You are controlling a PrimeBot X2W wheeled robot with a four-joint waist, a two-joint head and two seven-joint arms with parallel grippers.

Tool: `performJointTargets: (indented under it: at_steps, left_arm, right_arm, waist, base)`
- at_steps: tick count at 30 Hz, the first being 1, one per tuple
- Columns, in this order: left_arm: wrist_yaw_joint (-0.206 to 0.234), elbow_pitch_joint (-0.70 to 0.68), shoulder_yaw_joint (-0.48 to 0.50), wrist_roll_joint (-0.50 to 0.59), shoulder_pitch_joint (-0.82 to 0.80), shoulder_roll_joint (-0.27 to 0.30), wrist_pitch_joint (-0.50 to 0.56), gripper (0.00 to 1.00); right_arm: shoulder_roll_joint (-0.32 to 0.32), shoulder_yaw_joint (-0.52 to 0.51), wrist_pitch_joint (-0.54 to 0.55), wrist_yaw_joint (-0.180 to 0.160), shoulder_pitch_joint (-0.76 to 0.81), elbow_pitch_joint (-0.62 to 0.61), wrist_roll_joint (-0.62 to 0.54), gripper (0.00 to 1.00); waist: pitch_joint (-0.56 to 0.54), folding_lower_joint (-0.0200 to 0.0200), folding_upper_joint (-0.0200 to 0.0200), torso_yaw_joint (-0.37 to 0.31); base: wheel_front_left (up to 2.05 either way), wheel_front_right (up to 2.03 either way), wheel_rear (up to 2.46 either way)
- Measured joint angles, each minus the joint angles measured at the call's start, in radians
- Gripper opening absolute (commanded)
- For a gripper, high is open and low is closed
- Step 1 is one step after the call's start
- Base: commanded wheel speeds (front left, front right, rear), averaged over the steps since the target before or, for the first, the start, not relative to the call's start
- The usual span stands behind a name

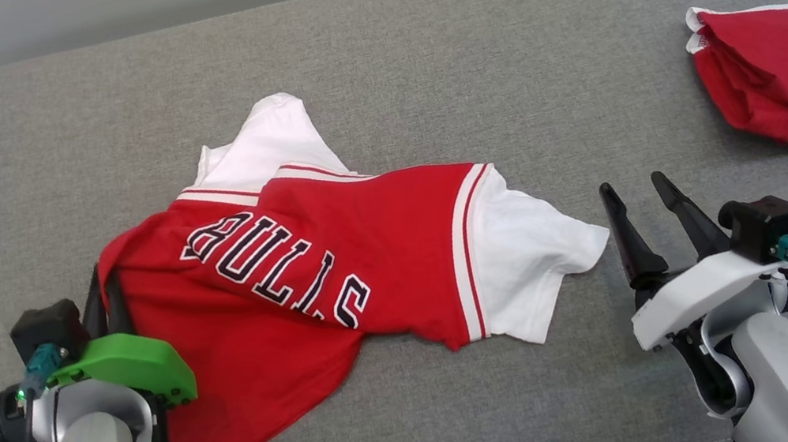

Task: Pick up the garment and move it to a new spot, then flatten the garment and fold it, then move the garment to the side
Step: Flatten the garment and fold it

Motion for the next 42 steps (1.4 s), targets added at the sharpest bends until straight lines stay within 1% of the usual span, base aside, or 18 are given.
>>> performJointTargets:
  at_steps: [5, 9, 13, 17, 19, 21, 23, 25, 29, 35, 36, 37, 39, 40, 42]
  left_arm:
    - [-0.012, 0.013, 0.012, 0.003, 0.02, -0.027, 0.0, 1.0]
    - [-0.016, -0.004, 0.035, 0.003, 0.039, -0.057, 0.0, 1.0]
    - [-0.033, -0.028, 0.022, 0.013, 0.06, -0.085, 0.0, 1.0]
    - [-0.046, -0.053, -0.002, 0.009, 0.07, -0.095, 0.0, 1.0]
    - [-0.046, -0.067, -0.031, -0.025, 0.073, -0.094, 0.0, 1.0]
    - [-0.043, -0.078, -0.066, -0.063, 0.077, -0.095, 0.0, 1.0]
    - [-0.029, -0.091, -0.097, -0.088, 0.08, -0.096, 0.0, 1.0]
    - [-0.018, -0.099, -0.121, -0.116, 0.081, -0.095, 0.0, 1.0]
    - [-0.001, -0.119, -0.158, -0.149, 0.083, -0.096, 0.0, 1.0]
    - [0.016, -0.137, -0.196, -0.182, 0.083, -0.096, 0.0, 1.0]
    - [0.017, -0.142, -0.2, -0.184, 0.083, -0.096, 0.0, 1.0]
    - [0.02, -0.148, -0.204, -0.189, 0.083, -0.096, 0.0, 1.0]
    - [0.024, -0.156, -0.212, -0.193, 0.083, -0.096, 0.0, 1.0]
    - [0.024, -0.16, -0.216, -0.195, 0.083, -0.096, 0.0, 1.0]
    - [0.026, -0.167, -0.222, -0.202, 0.083, -0.096, 0.0, 1.0]
  right_arm:
    - [-0.003, 0.048, 0.0, 0.0, -0.034, -0.011, 0.014, 1.0]
    - [-0.014, 0.146, 0.0, 0.0, -0.132, -0.027, 0.046, 1.0]
    - [-0.045, 0.309, 0.012, 0.0, -0.266, 0.019, 0.122, 1.0]
    - [-0.078, 0.461, 0.076, 0.0, -0.417, 0.06, 0.237, 1.0]
    - [-0.096, 0.533, 0.121, 0.0, -0.472, 0.089, 0.298, 1.0]
    - [-0.112, 0.593, 0.161, 0.0, -0.511, 0.116, 0.358, 1.0]
    - [-0.131, 0.644, 0.193, 0.0, -0.549, 0.144, 0.399, 1.0]
    - [-0.143, 0.672, 0.206, -0.001, -0.577, 0.174, 0.445, 1.0]
    - [-0.165, 0.732, 0.231, -0.001, -0.631, 0.227, 0.495, 1.0]
    - [-0.186, 0.805, 0.288, -0.001, -0.701, 0.285, 0.57, 1.0]
    - [-0.19, 0.82, 0.295, -0.001, -0.711, 0.291, 0.576, 0.94]
    - [-0.194, 0.835, 0.299, -0.001, -0.721, 0.294, 0.58, 0.74]
    - [-0.201, 0.859, 0.306, -0.001, -0.736, 0.297, 0.602, 0.11]
    - [-0.204, 0.87, 0.307, -0.001, -0.741, 0.297, 0.611, 0.0]
    - [-0.211, 0.894, 0.308, -0.001, -0.749, 0.297, 0.627, 0.0]
  waist:
    - [0.006, 0.0, 0.0, 0.015]
    - [0.02, 0.0, 0.0, 0.035]
    - [0.034, 0.0, 0.0, 0.07]
    - [0.05, 0.0, 0.0, 0.117]
    - [0.059, 0.0, 0.0, 0.145]
    - [0.069, 0.0, 0.0, 0.173]
    - [0.079, 0.0, 0.0, 0.2]
    - [0.09, -0.0001, 0.0, 0.226]
    - [0.113, -0.0001, 0.0, 0.273]
    - [0.152, -0.0001, 0.0, 0.319]
    - [0.158, -0.0001, 0.0, 0.325]
    - [0.164, -0.0001, 0.0, 0.33]
    - [0.174, -0.0001, 0.0, 0.339]
    - [0.178, -0.0001, 0.0, 0.342]
    - [0.186, -0.0001, -0.0001, 0.347]
  base:
    - [0.0, 0.0, 0.0]
    - [0.0, 0.0, 0.0]
    - [0.0, 0.0, 0.0]
    - [0.0, 0.0, 0.0]
    - [0.0, 0.0, 0.0]
    - [0.0, 0.0, 0.0]
    - [0.0, 0.0, 0.0]
    - [0.0, 0.0, 0.0]
    - [0.0, 0.0, 0.0]
    - [0.0, 0.0, 0.0]
    - [0.0, 0.0, 0.0]
    - [0.0, 0.0, 0.0]
    - [0.0, 0.0, 0.0]
    - [0.0, 0.0, 0.0]
    - [0.0, 0.0, 0.0]
